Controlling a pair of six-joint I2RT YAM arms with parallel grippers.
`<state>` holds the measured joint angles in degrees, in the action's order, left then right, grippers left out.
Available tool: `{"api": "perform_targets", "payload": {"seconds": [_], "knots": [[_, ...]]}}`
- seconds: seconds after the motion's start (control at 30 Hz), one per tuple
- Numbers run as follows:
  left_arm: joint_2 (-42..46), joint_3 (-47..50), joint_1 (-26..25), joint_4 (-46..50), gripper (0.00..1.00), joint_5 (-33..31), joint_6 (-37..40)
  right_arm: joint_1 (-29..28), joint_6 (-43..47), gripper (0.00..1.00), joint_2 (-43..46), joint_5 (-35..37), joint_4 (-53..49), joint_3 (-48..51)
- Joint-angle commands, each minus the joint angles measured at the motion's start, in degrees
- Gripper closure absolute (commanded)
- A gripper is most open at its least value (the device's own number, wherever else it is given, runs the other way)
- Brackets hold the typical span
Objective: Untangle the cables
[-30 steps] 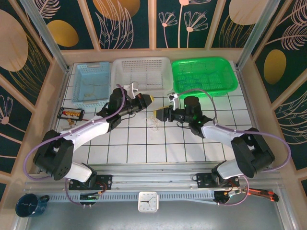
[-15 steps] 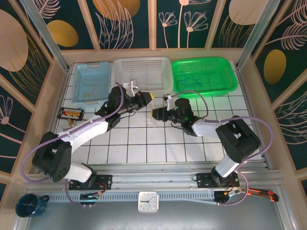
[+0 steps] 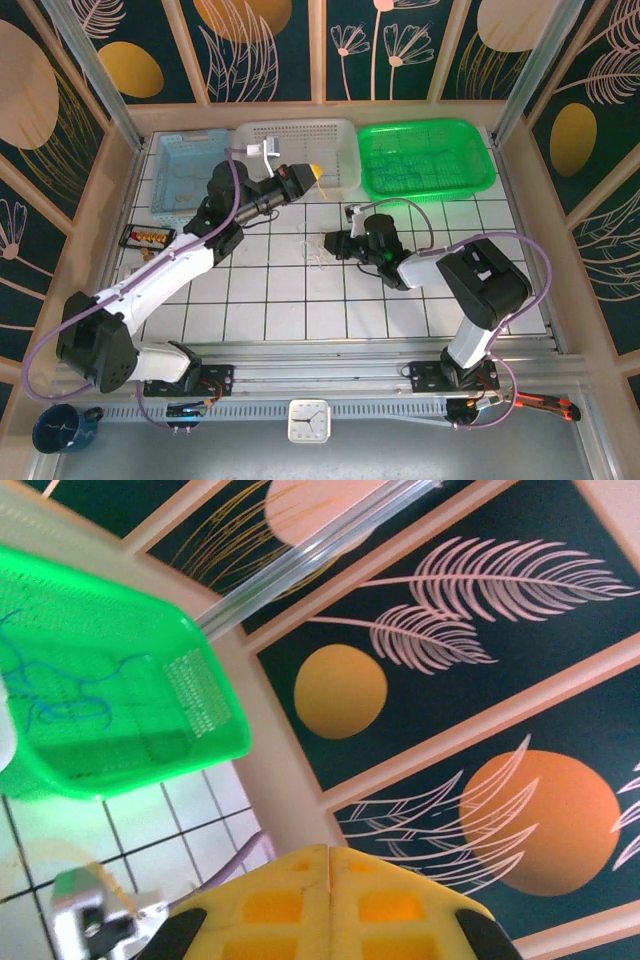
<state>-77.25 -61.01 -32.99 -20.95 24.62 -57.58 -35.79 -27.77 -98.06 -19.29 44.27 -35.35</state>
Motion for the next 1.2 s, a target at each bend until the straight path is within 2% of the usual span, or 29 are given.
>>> {"api": "perform_targets", "payload": {"seconds": [0.0, 0.13, 0.27, 0.47, 0.87, 1.03, 1.17], "knots": [[2.2, -4.5, 0.3, 3.7, 1.00, -1.2, 3.1, -0.4, -1.3, 0.77, -0.9, 2.2, 3.1, 1.5], [3.1, -8.7, 0.4, 9.7, 1.00, -5.7, 7.8, -0.4, -1.7, 0.69, 0.0, 2.1, 3.1, 2.3], [3.9, -13.0, 1.8, 17.9, 1.00, -12.8, 14.7, -0.3, -1.3, 0.61, 3.3, 0.9, 1.0, 1.9], [4.2, -13.5, 11.2, 21.1, 1.00, -13.6, 17.9, -0.4, 0.0, 0.50, 8.9, 0.0, -4.5, -0.5], [-3.3, -9.4, 32.5, 17.8, 1.00, -14.4, 18.9, 0.1, 1.7, 0.46, 18.4, 4.3, -16.7, -4.0], [-9.3, -9.3, 36.3, 15.2, 1.00, -16.4, 19.0, 0.8, 1.4, 0.46, 22.2, 6.5, -20.8, -3.5], [-14.6, -11.7, 38.0, 15.2, 0.93, -17.2, 20.4, 1.7, 1.2, 0.46, 24.9, 7.2, -23.0, -2.3]]}}
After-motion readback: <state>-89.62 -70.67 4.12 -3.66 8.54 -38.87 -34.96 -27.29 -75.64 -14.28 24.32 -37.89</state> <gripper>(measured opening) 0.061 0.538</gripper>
